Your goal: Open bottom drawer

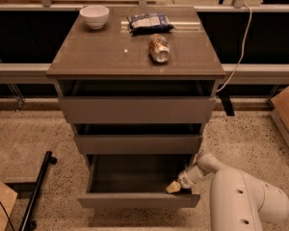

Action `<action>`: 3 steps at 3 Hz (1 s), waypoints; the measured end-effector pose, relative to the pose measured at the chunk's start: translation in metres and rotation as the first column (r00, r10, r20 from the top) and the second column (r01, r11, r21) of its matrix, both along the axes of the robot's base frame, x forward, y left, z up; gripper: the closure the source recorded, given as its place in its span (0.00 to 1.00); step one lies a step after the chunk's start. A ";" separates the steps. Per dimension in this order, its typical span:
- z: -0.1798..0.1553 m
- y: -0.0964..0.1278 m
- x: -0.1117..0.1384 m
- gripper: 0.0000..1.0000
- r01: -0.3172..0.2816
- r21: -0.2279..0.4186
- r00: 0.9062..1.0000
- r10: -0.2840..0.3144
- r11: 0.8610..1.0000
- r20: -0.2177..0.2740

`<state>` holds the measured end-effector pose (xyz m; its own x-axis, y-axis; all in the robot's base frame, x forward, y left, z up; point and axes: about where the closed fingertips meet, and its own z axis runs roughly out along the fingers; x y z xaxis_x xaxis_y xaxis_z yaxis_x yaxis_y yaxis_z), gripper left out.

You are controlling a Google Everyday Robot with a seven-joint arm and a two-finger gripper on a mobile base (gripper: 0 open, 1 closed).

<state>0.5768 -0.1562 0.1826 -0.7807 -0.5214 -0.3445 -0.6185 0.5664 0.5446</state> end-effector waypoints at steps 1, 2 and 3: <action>-0.006 -0.026 -0.025 0.04 0.008 -0.077 0.993 -0.016 0.997 -0.114; -0.006 -0.025 -0.025 0.00 0.008 -0.077 0.993 -0.016 0.997 -0.115; -0.006 -0.023 -0.025 0.00 0.008 -0.077 0.993 -0.016 0.997 -0.115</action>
Offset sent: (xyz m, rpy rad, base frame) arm -0.1264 -0.0783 0.0028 -0.1723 0.3845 -0.0384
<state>0.5516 -0.1795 0.1767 -0.8192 -0.5330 -0.2116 -0.5471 0.6159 0.5668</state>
